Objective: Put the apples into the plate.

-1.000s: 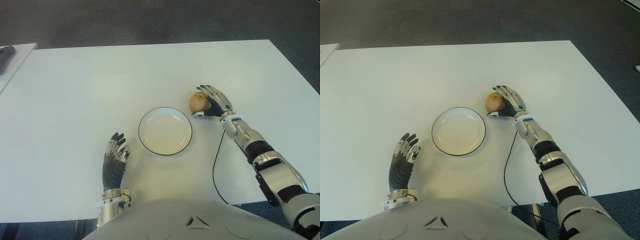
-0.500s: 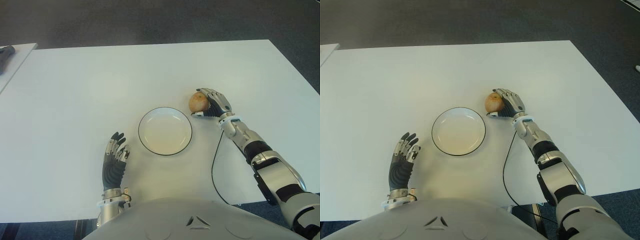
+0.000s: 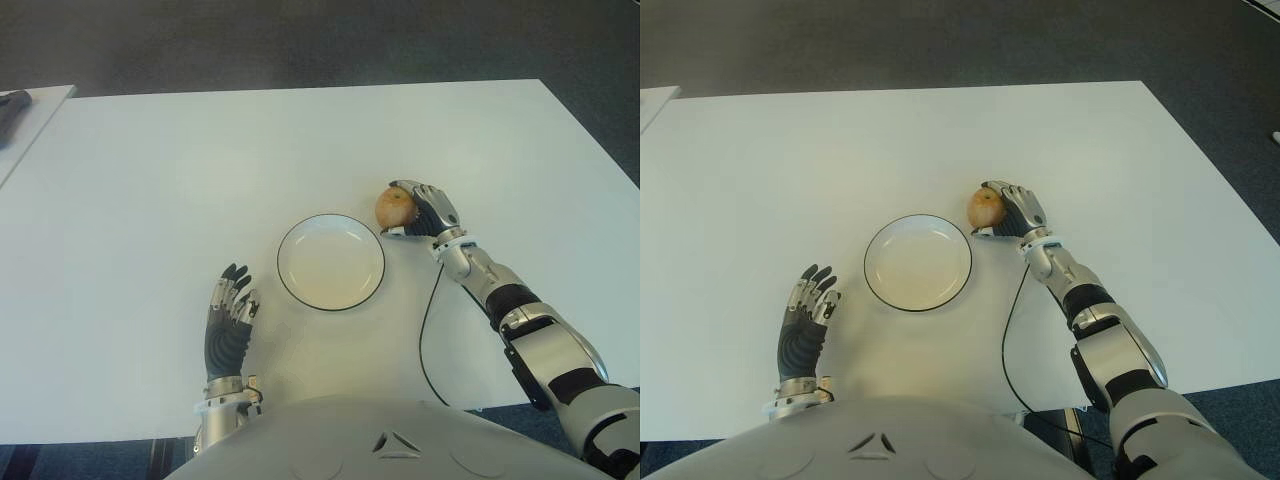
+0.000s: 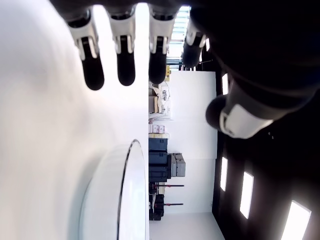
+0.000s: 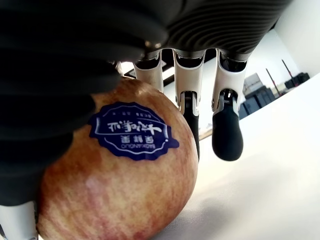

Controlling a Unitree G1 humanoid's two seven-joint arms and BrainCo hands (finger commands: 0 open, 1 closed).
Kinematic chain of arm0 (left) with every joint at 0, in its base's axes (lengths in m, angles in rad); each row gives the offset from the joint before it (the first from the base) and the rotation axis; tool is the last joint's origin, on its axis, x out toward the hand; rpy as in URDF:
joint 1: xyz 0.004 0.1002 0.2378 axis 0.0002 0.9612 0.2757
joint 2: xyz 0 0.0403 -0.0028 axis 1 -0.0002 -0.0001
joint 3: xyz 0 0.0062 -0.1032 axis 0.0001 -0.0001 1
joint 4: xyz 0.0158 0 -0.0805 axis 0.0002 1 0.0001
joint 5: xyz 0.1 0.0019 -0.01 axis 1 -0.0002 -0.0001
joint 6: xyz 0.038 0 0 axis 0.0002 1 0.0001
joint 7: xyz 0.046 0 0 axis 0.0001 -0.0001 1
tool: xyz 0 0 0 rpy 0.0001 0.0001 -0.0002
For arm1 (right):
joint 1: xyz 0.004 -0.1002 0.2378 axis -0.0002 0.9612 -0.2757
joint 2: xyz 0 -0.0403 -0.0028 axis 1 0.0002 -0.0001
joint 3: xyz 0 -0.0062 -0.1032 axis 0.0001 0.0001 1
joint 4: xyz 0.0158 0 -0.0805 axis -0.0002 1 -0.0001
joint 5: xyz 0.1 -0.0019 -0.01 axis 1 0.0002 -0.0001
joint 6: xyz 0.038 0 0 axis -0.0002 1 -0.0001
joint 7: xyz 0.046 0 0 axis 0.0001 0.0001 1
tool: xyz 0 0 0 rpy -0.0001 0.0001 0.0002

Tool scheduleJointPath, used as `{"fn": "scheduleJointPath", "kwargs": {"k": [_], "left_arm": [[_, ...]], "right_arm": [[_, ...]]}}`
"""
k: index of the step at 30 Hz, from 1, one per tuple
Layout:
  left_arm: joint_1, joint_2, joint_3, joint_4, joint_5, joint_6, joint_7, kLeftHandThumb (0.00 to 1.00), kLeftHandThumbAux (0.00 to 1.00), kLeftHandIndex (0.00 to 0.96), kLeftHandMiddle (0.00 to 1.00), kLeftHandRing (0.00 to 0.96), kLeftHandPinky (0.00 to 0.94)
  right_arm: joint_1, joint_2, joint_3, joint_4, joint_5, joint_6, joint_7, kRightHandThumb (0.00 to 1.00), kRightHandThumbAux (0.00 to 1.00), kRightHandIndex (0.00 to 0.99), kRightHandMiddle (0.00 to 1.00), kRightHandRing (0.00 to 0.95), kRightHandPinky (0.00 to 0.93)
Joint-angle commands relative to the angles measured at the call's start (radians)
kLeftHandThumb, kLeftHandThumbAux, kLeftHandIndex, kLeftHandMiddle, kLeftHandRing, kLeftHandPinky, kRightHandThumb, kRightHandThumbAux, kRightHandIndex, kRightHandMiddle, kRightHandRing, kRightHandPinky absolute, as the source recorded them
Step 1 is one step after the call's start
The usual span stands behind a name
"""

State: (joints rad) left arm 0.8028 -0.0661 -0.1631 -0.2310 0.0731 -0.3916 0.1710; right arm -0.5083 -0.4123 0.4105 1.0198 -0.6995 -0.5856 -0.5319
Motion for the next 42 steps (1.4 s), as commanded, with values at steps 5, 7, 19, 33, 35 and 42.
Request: {"fn": "scheduleJointPath", "kwargs": {"k": [5,7,19,33,35,42], "left_arm": [[-0.006,-0.007,0.007,0.008,0.008,0.009,0.000,0.242,0.556,0.117,0.163,0.171,0.228],[-0.004,-0.007,0.005,0.007,0.009,0.008,0.000,0.241,0.556,0.117,0.162,0.169,0.224],[0.005,-0.001,0.003,-0.002,0.002,0.009,-0.009,0.246,0.564,0.121,0.174,0.176,0.233],[0.006,-0.002,0.002,-0.001,0.000,0.018,-0.010,0.231,0.559,0.124,0.174,0.181,0.243],[0.006,-0.002,0.002,-0.003,-0.001,0.019,-0.010,0.230,0.556,0.128,0.173,0.180,0.245],[0.005,0.000,0.001,-0.001,-0.008,0.012,-0.013,0.236,0.563,0.128,0.169,0.175,0.240]], "right_arm": [[0.001,0.006,-0.010,0.009,0.024,-0.036,-0.003,0.716,0.711,0.441,0.862,0.857,0.844],[0.001,0.008,-0.012,0.009,0.028,-0.039,0.000,0.717,0.711,0.441,0.867,0.857,0.846],[-0.023,0.005,-0.015,-0.008,0.041,-0.033,0.021,0.718,0.711,0.440,0.879,0.868,0.864],[-0.106,0.023,-0.138,-0.277,0.148,0.082,0.157,0.718,0.711,0.441,0.875,0.870,0.845],[-0.076,0.030,-0.147,-0.365,0.151,0.116,0.169,0.718,0.711,0.440,0.888,0.876,0.859],[0.000,0.057,-0.159,-0.553,0.132,0.198,0.180,0.717,0.711,0.439,0.921,0.891,0.885]]}}
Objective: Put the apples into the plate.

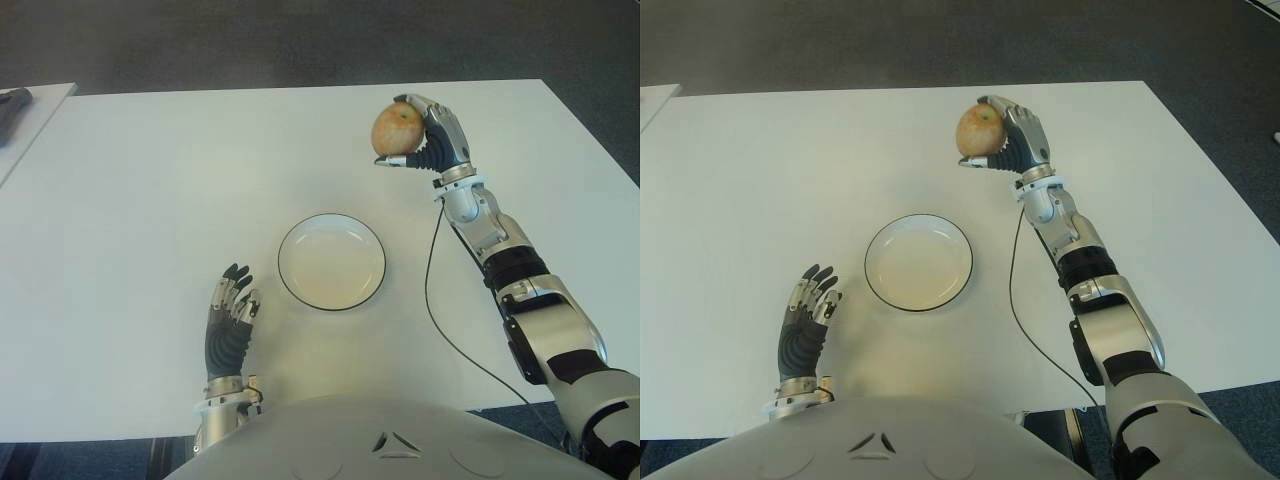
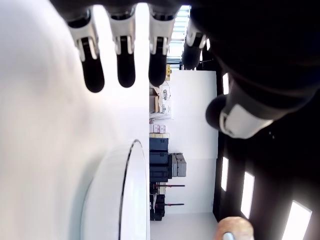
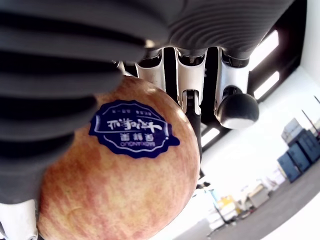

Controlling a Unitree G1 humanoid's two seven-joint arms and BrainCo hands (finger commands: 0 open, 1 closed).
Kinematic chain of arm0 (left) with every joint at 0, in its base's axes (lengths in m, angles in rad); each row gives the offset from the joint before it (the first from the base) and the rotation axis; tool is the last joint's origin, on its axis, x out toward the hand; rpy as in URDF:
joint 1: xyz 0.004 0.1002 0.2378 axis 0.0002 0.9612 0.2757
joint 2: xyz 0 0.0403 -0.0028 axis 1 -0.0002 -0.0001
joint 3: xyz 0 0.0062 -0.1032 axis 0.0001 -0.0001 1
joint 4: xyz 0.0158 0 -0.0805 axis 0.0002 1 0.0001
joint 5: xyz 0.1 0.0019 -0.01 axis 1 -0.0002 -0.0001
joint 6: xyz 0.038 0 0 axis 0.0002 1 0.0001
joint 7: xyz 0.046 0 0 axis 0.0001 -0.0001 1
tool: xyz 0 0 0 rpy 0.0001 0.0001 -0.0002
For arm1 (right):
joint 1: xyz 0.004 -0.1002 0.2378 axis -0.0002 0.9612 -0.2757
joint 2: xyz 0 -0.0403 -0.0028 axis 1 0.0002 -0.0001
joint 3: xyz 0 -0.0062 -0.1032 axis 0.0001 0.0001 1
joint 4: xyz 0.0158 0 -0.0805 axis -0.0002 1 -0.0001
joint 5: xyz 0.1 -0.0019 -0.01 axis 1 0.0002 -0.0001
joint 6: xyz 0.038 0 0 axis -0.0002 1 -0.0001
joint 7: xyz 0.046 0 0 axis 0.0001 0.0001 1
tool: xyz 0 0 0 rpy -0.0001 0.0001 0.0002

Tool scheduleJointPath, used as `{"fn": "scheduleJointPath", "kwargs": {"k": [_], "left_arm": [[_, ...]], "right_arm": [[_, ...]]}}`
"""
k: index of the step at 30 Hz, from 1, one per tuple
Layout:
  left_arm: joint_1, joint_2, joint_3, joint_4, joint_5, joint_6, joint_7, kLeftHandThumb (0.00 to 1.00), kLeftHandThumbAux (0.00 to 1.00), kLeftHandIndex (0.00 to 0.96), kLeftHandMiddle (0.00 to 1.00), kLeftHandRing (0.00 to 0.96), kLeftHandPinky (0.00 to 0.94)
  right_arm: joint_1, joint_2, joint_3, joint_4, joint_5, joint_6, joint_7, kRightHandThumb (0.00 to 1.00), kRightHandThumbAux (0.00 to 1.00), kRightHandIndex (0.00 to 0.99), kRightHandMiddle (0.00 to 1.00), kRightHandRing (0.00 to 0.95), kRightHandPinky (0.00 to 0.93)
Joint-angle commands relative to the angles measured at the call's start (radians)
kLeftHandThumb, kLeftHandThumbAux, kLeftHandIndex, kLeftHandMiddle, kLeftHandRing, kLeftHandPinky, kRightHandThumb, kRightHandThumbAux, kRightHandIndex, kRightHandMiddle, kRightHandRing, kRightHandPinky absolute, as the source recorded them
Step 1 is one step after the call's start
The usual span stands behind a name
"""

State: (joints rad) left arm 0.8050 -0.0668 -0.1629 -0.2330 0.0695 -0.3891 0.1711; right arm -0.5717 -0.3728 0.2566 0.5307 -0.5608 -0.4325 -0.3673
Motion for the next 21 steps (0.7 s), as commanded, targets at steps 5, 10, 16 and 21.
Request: {"fn": "scheduleJointPath", "kwargs": {"k": [5,10,16,21], "left_arm": [[0.000,0.000,0.001,0.007,-0.002,0.005,-0.011,0.244,0.569,0.126,0.165,0.171,0.229],[-0.001,-0.001,-0.001,0.010,0.002,0.005,-0.009,0.232,0.565,0.123,0.165,0.169,0.230],[-0.002,-0.004,0.000,0.013,0.002,0.001,-0.006,0.228,0.557,0.122,0.161,0.166,0.224],[-0.001,-0.003,-0.001,0.016,-0.001,-0.002,-0.008,0.231,0.556,0.120,0.161,0.162,0.220]], "right_arm": [[0.084,0.026,-0.019,-0.108,0.015,0.054,0.056,0.716,0.711,0.438,0.938,0.898,0.888],[0.097,0.033,-0.036,-0.137,0.042,0.064,0.099,0.715,0.712,0.438,0.937,0.894,0.879],[0.121,0.039,-0.058,-0.196,0.073,0.079,0.155,0.717,0.712,0.439,0.902,0.878,0.858],[0.155,0.049,-0.061,-0.274,0.073,0.096,0.185,0.716,0.713,0.439,0.892,0.877,0.856]]}}
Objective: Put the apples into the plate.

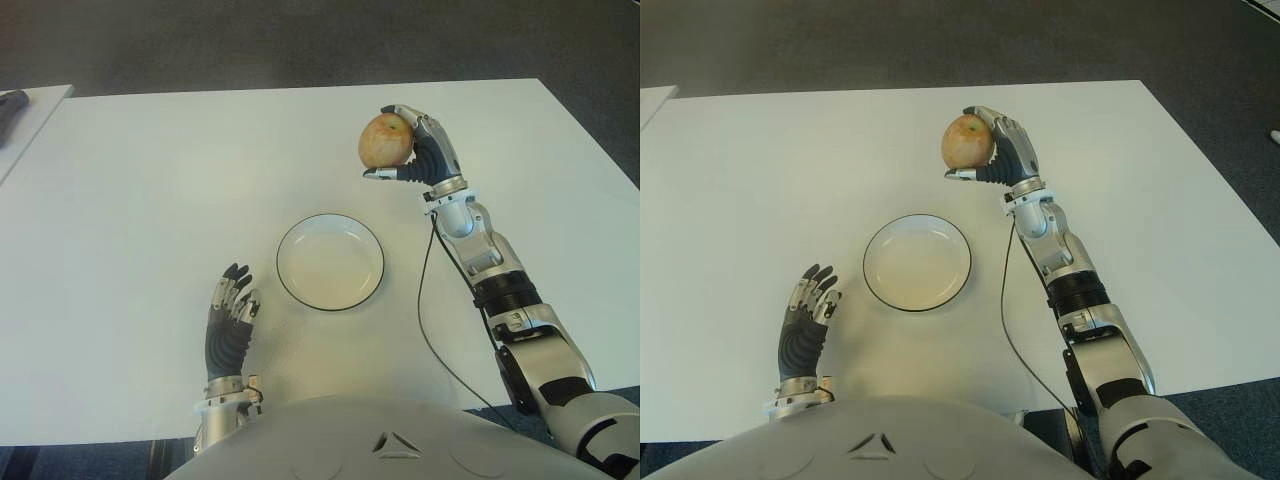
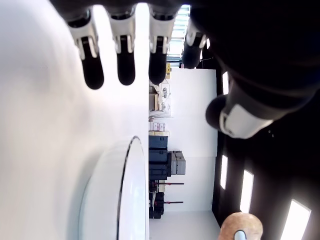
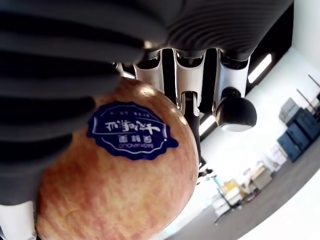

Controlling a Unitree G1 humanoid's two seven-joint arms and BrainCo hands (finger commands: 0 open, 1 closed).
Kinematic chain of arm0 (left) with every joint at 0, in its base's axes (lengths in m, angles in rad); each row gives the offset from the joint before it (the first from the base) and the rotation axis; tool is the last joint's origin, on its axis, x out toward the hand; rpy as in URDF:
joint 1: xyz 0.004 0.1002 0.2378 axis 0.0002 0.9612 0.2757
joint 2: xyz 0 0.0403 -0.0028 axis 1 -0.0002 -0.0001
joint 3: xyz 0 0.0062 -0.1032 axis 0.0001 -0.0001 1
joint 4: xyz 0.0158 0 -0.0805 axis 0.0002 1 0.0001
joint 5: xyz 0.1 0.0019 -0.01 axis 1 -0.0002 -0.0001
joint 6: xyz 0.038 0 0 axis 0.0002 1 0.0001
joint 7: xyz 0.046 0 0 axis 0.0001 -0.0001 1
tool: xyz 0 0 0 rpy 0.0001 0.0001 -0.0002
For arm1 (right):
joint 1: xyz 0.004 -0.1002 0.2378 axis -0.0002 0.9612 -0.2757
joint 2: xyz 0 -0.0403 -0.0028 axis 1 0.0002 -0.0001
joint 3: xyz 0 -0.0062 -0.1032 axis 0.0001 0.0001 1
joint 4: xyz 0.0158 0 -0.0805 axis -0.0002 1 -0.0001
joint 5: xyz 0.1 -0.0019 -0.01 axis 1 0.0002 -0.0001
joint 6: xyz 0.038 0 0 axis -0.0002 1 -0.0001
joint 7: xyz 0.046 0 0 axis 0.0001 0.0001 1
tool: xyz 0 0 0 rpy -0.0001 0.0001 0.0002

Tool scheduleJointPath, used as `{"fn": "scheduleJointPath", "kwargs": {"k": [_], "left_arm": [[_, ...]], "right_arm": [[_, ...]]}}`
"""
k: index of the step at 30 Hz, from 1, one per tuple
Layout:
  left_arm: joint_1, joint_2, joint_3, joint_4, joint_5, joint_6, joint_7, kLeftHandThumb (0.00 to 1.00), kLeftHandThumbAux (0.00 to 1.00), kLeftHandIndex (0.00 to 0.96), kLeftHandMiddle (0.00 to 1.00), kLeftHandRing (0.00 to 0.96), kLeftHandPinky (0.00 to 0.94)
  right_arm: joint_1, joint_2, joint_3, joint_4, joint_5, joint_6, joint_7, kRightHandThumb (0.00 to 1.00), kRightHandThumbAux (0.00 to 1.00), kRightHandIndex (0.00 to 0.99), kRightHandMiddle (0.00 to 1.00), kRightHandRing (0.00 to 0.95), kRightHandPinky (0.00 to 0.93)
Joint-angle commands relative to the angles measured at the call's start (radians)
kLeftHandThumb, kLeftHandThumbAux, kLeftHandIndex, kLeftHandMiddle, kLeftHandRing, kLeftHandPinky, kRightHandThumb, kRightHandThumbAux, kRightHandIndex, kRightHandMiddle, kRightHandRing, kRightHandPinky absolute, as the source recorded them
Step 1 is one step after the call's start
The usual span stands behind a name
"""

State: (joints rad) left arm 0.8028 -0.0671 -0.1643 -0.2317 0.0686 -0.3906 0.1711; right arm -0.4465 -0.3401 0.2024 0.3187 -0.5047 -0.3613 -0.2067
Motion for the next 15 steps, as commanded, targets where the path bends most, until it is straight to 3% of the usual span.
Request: {"fn": "scheduleJointPath", "kwargs": {"k": [1,8,15], "left_arm": [[0.002,-0.002,0.000,0.013,0.000,0.000,-0.009,0.231,0.557,0.120,0.162,0.162,0.221],[0.007,-0.001,-0.004,0.004,0.004,0.007,-0.009,0.229,0.565,0.115,0.161,0.161,0.215],[0.004,-0.006,-0.008,0.005,0.005,0.005,-0.002,0.241,0.577,0.115,0.156,0.162,0.231]], "right_arm": [[0.045,0.026,0.000,-0.097,0.014,0.031,0.035,0.716,0.713,0.439,0.891,0.877,0.856],[0.111,0.070,0.050,-0.224,-0.009,0.026,0.072,0.714,0.715,0.439,0.888,0.878,0.851],[0.160,0.065,0.075,-0.243,0.016,-0.036,0.114,0.717,0.714,0.439,0.886,0.877,0.862]]}}
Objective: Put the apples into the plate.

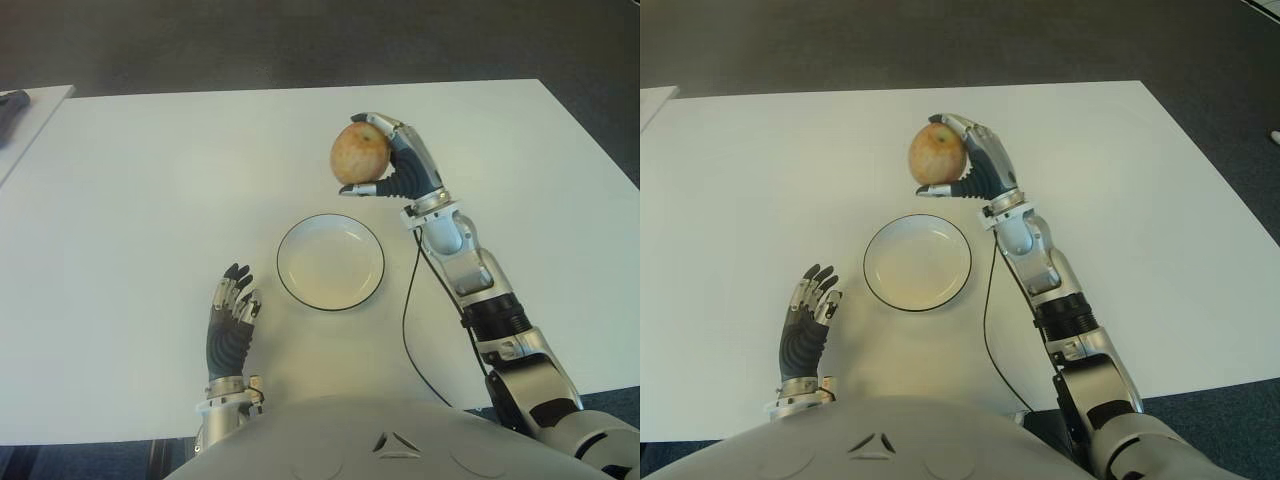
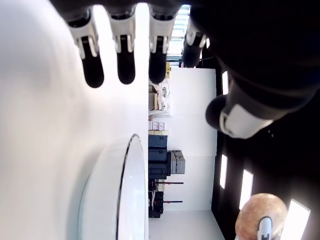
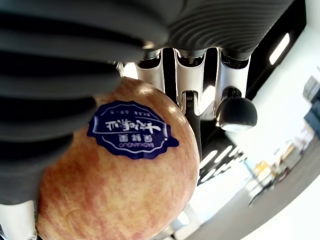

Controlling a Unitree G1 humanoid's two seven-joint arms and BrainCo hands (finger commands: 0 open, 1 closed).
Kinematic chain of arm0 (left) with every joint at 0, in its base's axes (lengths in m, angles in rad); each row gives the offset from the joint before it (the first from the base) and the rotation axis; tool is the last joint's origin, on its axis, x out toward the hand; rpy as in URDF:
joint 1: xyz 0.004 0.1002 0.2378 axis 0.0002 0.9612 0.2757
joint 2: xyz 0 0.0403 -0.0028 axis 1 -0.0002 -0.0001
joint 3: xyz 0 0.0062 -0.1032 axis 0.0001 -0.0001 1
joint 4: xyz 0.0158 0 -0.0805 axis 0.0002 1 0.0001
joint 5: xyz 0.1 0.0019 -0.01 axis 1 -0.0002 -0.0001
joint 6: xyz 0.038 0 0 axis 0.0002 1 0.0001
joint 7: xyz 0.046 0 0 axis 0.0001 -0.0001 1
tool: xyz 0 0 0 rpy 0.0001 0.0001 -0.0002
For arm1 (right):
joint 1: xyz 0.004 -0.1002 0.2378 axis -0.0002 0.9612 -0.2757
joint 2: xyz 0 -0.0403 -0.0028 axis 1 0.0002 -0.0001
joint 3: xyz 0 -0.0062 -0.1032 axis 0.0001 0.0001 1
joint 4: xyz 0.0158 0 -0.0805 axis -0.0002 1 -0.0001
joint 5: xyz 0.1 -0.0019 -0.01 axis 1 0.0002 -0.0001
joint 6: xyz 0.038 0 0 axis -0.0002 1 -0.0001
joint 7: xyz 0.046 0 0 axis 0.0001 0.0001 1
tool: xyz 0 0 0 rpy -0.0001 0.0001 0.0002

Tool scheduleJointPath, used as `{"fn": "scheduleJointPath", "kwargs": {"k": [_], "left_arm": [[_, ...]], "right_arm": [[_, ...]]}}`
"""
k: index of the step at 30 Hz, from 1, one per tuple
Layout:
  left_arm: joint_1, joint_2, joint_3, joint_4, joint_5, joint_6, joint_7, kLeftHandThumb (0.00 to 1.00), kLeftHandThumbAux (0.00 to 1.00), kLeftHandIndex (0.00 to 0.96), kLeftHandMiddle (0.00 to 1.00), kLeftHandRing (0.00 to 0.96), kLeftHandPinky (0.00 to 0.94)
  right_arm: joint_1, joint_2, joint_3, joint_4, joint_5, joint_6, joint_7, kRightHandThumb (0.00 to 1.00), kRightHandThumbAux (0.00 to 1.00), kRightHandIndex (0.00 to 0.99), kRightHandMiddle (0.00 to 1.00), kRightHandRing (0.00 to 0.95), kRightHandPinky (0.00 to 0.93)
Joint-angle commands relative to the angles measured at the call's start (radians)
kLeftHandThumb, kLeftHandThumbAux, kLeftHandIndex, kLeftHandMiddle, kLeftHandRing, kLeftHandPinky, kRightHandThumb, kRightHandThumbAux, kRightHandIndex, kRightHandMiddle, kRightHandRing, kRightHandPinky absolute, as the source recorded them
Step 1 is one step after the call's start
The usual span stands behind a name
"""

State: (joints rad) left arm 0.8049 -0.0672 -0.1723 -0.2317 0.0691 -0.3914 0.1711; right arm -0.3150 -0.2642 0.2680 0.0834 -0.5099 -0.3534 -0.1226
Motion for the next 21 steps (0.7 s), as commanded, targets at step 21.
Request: {"fn": "scheduleJointPath", "kwargs": {"k": [21], "left_arm": [[0.000,-0.007,0.003,0.011,0.013,0.002,0.000,0.209,0.560,0.117,0.165,0.170,0.230]], "right_arm": [[0.119,-0.085,0.054,0.080,0.016,-0.245,0.120,0.723,0.713,0.439,0.891,0.882,0.876]]}}
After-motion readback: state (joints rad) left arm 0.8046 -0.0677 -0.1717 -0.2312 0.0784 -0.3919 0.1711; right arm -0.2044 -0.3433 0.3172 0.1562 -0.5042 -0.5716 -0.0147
